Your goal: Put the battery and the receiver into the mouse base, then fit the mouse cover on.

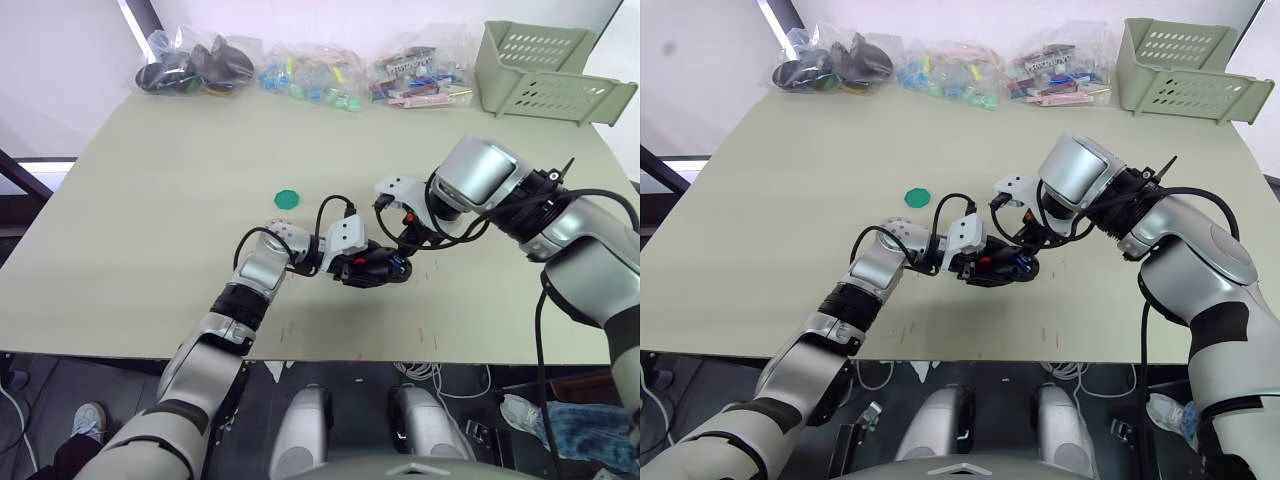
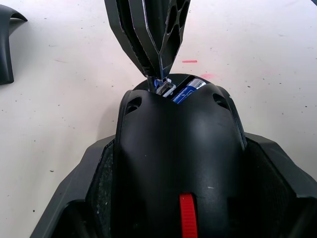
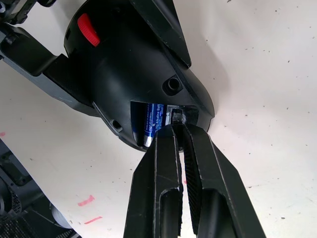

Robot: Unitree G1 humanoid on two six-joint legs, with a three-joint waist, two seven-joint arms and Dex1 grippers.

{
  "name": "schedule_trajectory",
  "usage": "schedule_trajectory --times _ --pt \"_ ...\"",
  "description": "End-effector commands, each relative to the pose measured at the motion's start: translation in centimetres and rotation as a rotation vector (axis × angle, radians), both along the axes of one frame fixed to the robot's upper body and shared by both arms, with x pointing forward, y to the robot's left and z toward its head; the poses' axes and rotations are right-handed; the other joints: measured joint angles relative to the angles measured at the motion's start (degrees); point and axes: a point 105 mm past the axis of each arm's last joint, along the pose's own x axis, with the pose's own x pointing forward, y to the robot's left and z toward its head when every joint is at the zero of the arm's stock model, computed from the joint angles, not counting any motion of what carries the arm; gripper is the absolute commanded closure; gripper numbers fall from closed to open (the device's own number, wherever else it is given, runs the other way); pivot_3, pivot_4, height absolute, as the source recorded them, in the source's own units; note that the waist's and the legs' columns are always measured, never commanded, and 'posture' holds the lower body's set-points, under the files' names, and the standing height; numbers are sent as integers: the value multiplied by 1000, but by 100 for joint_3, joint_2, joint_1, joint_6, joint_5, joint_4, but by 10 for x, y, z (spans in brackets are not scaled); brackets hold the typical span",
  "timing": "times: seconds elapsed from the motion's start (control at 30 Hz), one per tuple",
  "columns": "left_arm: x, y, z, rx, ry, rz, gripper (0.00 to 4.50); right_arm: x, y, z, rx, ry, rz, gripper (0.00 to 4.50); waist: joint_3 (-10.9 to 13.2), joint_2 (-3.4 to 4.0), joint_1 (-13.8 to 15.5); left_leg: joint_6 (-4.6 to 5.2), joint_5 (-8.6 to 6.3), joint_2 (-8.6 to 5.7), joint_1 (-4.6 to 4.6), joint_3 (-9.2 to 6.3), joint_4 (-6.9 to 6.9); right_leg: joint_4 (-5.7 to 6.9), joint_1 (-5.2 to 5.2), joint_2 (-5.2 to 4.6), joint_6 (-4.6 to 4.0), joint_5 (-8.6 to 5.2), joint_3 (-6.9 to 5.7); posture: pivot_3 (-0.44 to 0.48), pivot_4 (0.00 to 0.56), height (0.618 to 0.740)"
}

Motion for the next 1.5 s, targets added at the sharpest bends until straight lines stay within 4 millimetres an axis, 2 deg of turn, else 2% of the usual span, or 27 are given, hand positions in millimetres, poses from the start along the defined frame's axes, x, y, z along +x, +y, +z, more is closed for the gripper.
schedule_trajectory --times 0.03,0.27,0.6,1.0,1.07,1.1,1.13,1.2,1.4,1.5 --pt "-1 -5 8 -28 -22 -16 1535 3 -4 -4 -24 -24 -4 4500 0 0 0 0 0 0 0 0 0 0 0 0 0 0 0 0 150 740" --pt "-1 -5 8 -31 -20 -15 1535 -2 5 -3 1 1 -9 4500 0 0 -3 0 0 0 2 0 0 1 0 0 0 0 0 0 150 740" --pt "0 -5 7 -30 -23 -11 1535 5 -5 -7 -63 -61 0 4500 0 0 -2 0 0 0 2 0 1 1 1 0 0 0 0 0 150 740" --pt "2 -6 6 -32 -23 0 1535 -2 2 -10 -59 -39 27 4500 -1 0 3 0 0 0 2 -1 2 1 2 0 0 0 0 0 150 740" --pt "2 -6 6 -32 -21 2 1535 1 0 -6 -58 -68 43 3819 -1 1 6 0 0 0 2 -1 2 1 2 0 0 0 0 0 150 740" --pt "2 -6 5 -32 -21 3 1535 2 -1 -3 -55 -81 44 3693 0 1 9 -1 0 0 2 -1 2 1 2 0 0 0 0 0 150 740" --pt "2 -6 5 -32 -20 3 1535 3 -3 2 -46 -91 43 3085 -1 1 9 0 0 0 1 -1 2 1 2 0 0 0 0 0 150 740" --pt "1 -5 4 -30 -16 4 1535 0 -11 17 -23 -90 43 2419 0 2 24 0 0 0 0 -1 3 0 3 0 0 0 -1 0 150 740" --pt "1 -4 3 -28 -13 5 1535 -21 -39 35 36 -97 64 2419 1 3 15 -1 -1 -2 -6 -2 1 -6 0 -5 0 0 -2 0 150 740" --pt "2 -2 3 -26 -13 8 1535 -27 -55 37 138 -196 100 2419 1 2 26 -1 -1 0 -5 -11 0 -7 2 -1 0 0 -10 0 150 740"
